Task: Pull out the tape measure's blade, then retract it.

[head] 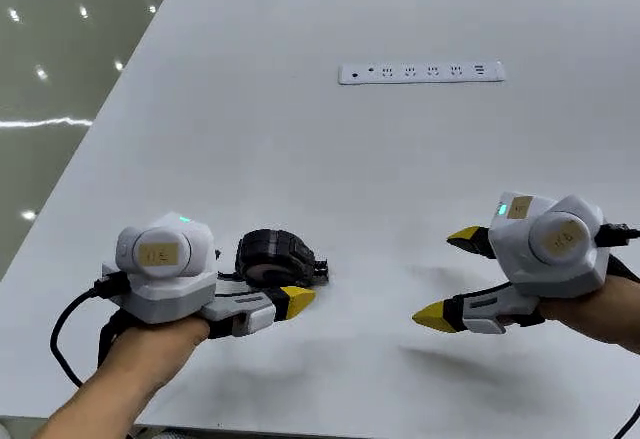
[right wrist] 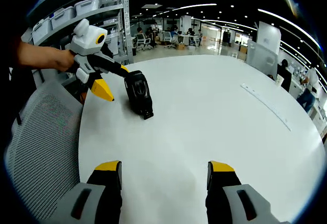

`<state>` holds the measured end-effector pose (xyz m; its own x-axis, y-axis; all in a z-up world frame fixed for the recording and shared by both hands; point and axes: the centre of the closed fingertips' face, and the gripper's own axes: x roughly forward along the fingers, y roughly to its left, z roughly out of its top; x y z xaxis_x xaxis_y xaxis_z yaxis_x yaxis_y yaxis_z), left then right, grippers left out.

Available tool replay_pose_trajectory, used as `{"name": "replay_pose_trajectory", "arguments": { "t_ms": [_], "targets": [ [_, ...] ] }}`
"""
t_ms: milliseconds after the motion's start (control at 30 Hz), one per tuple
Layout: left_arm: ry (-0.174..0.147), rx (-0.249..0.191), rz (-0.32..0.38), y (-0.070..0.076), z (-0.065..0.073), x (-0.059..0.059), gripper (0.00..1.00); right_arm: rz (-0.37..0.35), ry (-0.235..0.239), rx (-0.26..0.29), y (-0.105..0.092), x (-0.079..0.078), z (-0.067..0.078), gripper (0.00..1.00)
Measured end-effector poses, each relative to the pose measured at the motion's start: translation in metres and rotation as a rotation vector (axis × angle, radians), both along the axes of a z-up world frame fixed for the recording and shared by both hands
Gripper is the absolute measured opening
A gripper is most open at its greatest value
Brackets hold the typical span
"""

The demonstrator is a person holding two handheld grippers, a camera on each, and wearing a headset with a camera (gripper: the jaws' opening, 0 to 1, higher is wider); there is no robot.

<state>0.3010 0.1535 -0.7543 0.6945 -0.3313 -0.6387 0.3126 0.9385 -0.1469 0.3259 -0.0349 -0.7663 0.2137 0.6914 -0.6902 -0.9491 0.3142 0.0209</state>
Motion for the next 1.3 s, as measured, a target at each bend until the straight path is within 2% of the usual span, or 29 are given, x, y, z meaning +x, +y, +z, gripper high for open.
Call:
{"name": "replay_pose_trajectory", "arguments": {
  "t_ms": [100, 233, 733, 1300],
  "targets": [
    [-0.023, -0.008, -0.017, -0.003, 0.002, -0.003, 0.83, -0.031, -0.003, 0.02, -0.005, -0.001, 0.003, 0.7],
    [-0.028, 0.001, -0.026, -0.004, 0.001, -0.007, 0.84, -0.049, -0.012, 0.042, -0.009, -0.005, 0.006, 0.73],
    [-0.091, -0.026, -0.054, -0.012, 0.01, -0.017, 0.87, -0.143, -0.008, 0.138, -0.026, -0.018, 0.013, 0.81],
    [-0.113, -0.028, -0.095, -0.022, 0.015, -0.03, 0.91, -0.195, -0.014, 0.178, -0.041, -0.031, 0.015, 0.87]
  ]
}}
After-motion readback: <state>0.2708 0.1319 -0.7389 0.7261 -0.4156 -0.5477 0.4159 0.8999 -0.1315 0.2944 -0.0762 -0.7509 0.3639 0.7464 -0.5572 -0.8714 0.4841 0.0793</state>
